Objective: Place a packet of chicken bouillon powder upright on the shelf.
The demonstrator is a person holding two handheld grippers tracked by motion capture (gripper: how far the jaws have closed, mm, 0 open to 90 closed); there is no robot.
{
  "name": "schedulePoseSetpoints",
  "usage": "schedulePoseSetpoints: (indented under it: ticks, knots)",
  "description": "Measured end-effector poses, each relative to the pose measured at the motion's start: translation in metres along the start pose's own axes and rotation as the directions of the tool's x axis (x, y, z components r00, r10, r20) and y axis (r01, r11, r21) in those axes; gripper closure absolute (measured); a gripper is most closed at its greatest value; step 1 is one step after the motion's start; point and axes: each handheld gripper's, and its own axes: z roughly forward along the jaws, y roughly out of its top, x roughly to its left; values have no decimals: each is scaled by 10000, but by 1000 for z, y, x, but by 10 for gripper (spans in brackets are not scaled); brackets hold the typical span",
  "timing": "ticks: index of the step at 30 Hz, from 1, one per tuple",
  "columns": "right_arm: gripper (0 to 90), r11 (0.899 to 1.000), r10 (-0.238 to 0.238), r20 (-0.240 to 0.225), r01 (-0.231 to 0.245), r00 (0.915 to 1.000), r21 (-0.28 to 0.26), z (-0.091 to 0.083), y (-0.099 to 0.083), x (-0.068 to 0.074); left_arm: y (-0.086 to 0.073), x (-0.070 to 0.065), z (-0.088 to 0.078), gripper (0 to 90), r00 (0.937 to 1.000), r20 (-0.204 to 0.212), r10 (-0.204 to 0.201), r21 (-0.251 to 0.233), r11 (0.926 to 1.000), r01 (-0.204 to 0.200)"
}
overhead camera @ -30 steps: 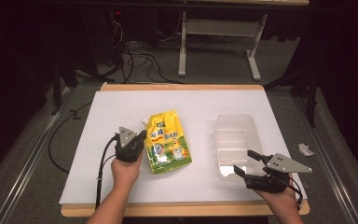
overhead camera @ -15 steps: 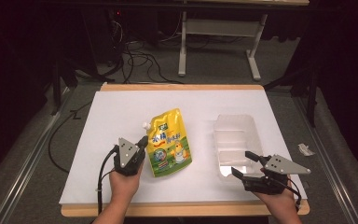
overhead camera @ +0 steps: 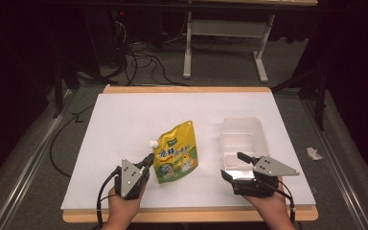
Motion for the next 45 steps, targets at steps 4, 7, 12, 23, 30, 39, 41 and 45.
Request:
schedulePoseSetpoints:
  ticks: [4,7,12,23,30,39,41,45]
  knots:
    - [166,9999,95,-51,-95,9999,120,14,8,5,0,-2,-1,900,10000,14,52,-110,9999,-52]
    - [154,9998,80,-141,-77,9999,178,30,16,8,0,-3,-2,900,10000,52,71,-170,9998,-70]
    - [134,9990,315,-542,-297,9980,348,59,29,10,0,-4,-1,900,9999,75,136,-206,9997,-134]
    - [93,9971,562,-786,-519,9953,560,99,49,17,0,-6,0,900,9997,96,237,-304,9993,-234]
    - [91,9948,642,-993,-559,9930,850,115,54,18,-1,-3,1,900,9994,341,115,-311,9995,-105]
    - [142,9876,878,-1591,-651,9834,1429,133,51,17,-2,-2,2,900,9992,390,54,-330,9994,-41]
    - [155,9870,848,-1613,-607,9832,1490,135,50,17,-2,-1,3,900,9992,400,27,-305,9995,-15]
    - [236,9862,990,-1657,-746,9812,1479,132,51,15,-2,1,4,900,9993,373,-52,-280,9996,63]
